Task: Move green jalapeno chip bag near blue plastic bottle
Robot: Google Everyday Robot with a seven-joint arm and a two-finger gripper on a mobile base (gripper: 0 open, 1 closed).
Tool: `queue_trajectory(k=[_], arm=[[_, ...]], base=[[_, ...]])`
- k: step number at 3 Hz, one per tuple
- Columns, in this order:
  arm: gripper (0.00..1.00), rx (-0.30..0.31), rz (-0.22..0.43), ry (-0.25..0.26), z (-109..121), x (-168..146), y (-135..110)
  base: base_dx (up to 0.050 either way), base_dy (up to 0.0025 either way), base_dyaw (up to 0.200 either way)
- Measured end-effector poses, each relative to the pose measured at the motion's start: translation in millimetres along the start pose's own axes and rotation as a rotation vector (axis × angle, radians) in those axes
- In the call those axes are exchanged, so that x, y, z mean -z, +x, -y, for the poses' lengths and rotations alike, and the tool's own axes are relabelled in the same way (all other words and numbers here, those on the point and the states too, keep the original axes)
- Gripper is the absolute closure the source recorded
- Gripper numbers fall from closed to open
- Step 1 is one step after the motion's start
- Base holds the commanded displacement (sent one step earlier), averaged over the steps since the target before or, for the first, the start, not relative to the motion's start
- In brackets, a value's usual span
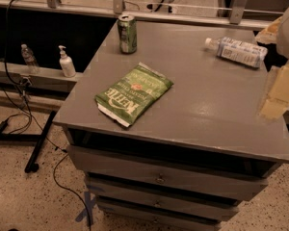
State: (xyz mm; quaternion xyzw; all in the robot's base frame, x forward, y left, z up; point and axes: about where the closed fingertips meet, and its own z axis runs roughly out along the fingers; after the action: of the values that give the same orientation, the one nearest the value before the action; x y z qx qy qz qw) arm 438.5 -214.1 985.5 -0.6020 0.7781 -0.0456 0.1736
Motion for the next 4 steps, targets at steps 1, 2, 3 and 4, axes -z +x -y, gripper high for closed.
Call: queue_trajectory(k=[1,2,3,4], arm=[[0.0,0.0,0.0,0.0,0,0,0],[0.0,0.001,0.025,-0.003,1,0,-2],[0.0,-0.048,0.129,-0.048,0,-27,-7],[0.0,-0.104,0.317,-0.124,-10,-71,-35]], base=[[0.0,0.0,0.0],[0.0,0.0,0.0],[0.0,0.0,0.0],[0.0,0.0,0.0]])
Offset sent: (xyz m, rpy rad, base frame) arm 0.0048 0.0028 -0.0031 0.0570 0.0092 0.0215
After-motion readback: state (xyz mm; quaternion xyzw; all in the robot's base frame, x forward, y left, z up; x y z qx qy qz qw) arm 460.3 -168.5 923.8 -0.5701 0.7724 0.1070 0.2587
